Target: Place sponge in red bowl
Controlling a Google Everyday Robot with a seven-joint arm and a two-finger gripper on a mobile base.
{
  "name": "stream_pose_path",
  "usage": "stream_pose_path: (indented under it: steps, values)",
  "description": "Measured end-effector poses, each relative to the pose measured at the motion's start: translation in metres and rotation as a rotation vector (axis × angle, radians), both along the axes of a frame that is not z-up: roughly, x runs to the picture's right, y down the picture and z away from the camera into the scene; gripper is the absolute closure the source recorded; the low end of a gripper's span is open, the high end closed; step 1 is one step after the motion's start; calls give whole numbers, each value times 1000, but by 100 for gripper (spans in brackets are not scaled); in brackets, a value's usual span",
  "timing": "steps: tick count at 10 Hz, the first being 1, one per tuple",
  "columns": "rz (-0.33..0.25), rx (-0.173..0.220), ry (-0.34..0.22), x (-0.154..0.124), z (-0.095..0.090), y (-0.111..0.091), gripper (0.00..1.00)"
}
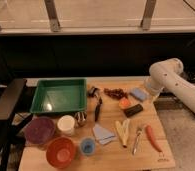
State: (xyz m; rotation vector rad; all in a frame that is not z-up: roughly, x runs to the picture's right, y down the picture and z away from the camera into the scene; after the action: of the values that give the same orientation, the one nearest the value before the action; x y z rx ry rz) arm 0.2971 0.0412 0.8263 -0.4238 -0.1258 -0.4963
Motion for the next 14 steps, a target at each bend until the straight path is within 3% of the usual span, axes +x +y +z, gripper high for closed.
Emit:
stream_pose_path:
  steps: [4,5,6,10,14]
  values:
    - [35,-19,-20,7,36,-3,35]
    - [67,-23,-26,10,44,-4,35]
    - [91,-44,-4,20,49,-2,35]
    - [98,-47,1,21,50,-2,35]
    - [58,26,-49,8,50,-8,35]
